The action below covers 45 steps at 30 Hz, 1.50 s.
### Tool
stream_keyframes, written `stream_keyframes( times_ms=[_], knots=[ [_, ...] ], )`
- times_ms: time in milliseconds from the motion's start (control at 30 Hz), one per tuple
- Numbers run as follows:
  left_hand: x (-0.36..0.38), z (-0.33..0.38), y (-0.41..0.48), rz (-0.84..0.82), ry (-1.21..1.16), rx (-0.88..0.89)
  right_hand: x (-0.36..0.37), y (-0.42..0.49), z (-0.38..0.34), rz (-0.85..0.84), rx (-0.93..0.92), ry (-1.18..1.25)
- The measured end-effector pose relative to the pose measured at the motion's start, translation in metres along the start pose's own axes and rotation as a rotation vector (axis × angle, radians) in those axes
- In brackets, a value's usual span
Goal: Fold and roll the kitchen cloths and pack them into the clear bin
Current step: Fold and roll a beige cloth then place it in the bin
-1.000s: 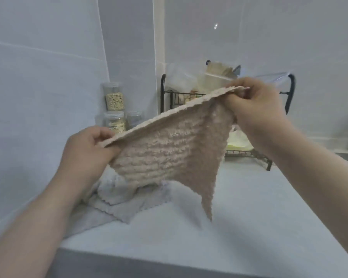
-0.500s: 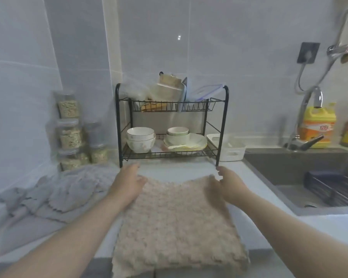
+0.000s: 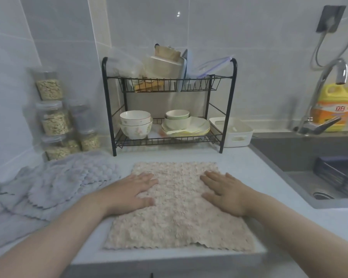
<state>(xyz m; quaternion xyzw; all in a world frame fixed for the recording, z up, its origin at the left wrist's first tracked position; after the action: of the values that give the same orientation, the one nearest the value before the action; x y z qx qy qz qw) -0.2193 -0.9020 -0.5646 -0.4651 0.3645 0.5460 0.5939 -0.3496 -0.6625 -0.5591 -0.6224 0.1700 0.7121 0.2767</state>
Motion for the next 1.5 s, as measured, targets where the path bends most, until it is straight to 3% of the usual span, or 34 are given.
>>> stream_keyframes(
  times_ms=[133,233,300,467,700,833,1200,1500],
  knots=[
    [-0.006,-0.003,0.02,0.013,-0.157,-0.019,-0.002,0.014,0.012,-0.006,-0.003,0.053],
    [-0.039,-0.011,0.037,0.367,-0.444,-0.066,-0.022,0.029,0.03,0.214,0.109,0.367],
    [-0.052,-0.02,0.052,0.51,-0.348,-0.119,-0.026,0.051,0.052,0.328,0.248,0.398],
    [-0.038,-0.048,0.09,0.472,-0.216,-0.231,-0.003,0.097,0.077,0.276,0.357,0.222],
    [-0.053,-0.04,0.09,0.593,-0.277,-0.209,-0.033,0.101,0.072,0.414,0.315,0.25],
    [-0.085,-0.018,0.065,0.707,-0.294,-0.151,-0.072,0.078,0.072,0.567,0.343,0.391],
    [-0.064,0.019,-0.043,0.643,-0.438,-0.134,-0.054,-0.051,0.053,0.541,0.308,0.52],
    [-0.008,0.041,-0.092,0.388,-0.305,-0.154,-0.021,-0.101,0.021,0.282,0.211,0.352]
  ],
)
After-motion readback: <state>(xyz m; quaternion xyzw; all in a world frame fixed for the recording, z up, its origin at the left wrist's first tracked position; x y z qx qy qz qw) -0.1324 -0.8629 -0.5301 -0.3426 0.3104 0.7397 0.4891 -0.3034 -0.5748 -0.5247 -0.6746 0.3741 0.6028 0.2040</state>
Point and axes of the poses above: each hand's wrist, its own y-axis towards the middle knuckle, its own x-axis out of the palm, z = x × y, the point moved 5 cm from there along y, towards the middle knuckle, and after that the axes turned 12 degrees about -y, right-handed, at the moved point
